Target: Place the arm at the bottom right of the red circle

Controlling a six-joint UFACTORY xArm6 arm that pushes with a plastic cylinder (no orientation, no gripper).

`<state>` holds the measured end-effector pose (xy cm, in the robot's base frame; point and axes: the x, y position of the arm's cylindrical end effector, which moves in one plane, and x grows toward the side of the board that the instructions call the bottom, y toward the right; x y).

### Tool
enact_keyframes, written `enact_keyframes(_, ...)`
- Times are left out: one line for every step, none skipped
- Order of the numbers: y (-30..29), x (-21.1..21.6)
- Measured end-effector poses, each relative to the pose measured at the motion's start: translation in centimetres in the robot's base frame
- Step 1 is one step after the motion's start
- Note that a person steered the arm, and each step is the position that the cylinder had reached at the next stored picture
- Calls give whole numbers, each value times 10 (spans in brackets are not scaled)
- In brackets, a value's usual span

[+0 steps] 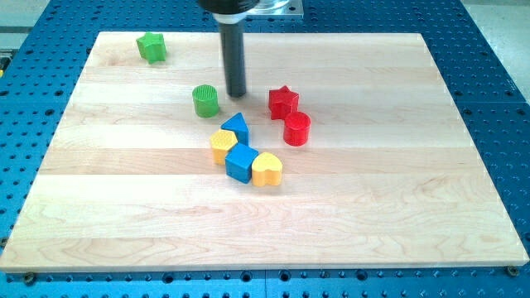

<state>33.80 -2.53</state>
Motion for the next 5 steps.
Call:
enact_keyframes(27,-14)
enact_keyframes(35,-21)
enact_keyframes(38,-21)
enact_keyframes(38,-21)
enact_keyframes(53,-18)
